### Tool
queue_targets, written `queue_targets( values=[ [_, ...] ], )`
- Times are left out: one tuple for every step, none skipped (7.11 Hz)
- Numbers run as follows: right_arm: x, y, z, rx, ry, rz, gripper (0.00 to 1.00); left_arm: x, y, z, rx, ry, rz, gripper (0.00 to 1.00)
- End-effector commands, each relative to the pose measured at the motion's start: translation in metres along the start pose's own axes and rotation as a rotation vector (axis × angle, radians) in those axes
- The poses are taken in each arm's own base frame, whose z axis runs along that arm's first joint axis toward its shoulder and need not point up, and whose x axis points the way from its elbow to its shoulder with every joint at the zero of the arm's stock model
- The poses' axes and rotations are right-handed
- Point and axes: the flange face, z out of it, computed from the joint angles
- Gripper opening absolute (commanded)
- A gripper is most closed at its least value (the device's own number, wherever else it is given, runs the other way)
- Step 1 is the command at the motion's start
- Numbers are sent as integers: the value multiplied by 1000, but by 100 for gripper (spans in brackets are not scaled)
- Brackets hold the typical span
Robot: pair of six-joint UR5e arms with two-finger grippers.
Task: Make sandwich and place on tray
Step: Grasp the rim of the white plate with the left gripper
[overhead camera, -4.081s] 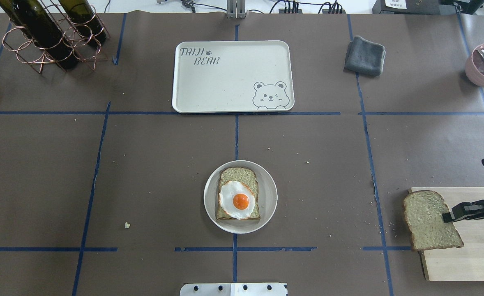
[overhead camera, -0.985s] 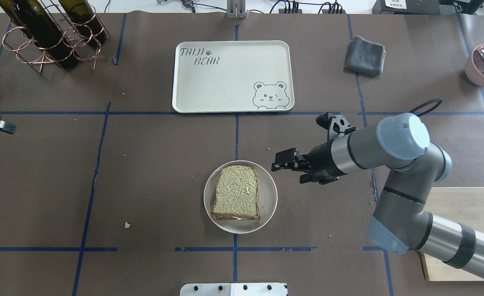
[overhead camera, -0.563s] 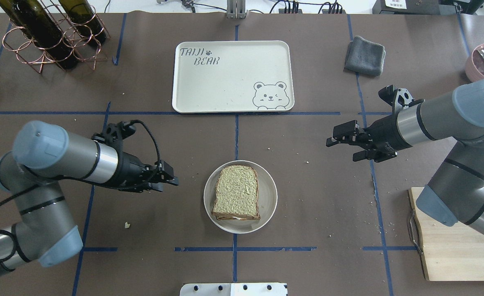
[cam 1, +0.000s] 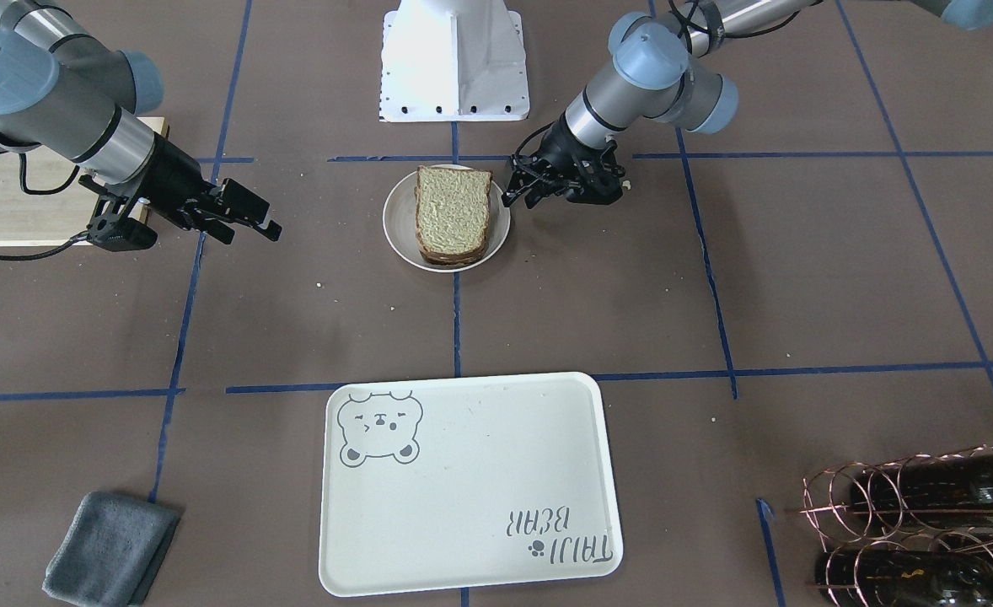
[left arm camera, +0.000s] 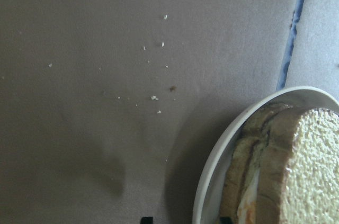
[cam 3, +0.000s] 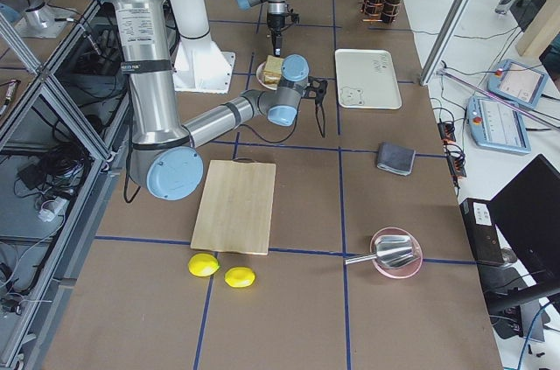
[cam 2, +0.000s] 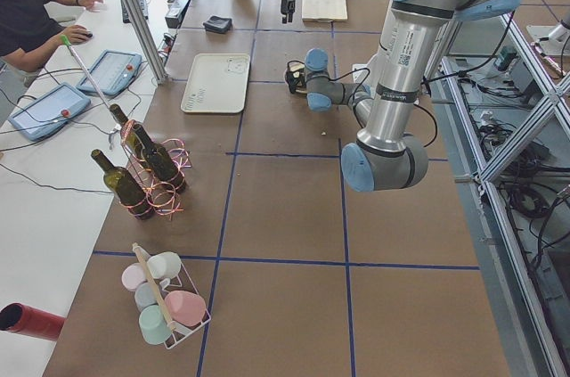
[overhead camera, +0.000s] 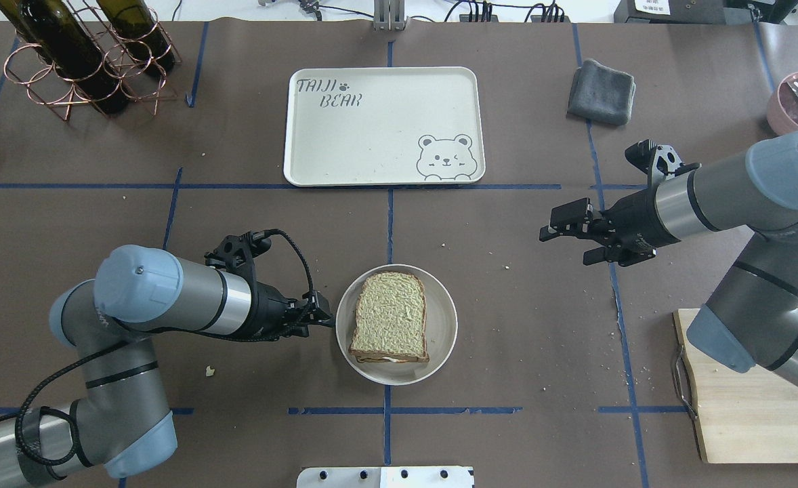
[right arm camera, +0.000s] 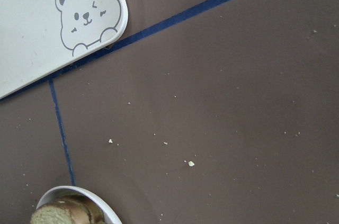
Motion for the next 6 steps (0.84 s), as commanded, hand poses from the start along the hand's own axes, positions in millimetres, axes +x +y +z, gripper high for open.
queue_targets(
  values=[
    [2,0,0,1,3,2,100,3,0,13,-3,-11,4,42],
    [1,0,0,-1,2,1,100,7,0,14,-3,-8,5,41],
    [2,0,0,1,3,2,100,11,0,16,-4,-5,6,37],
    [2,1,1,2,4,1,100,15,1,17,-6,0,8,37],
    [3,0,0,4,5,3,100,12,3,21,-9,-9,7,33],
    [3,0,0,2,5,3,100,15,3,22,-9,-5,8,30]
  ],
)
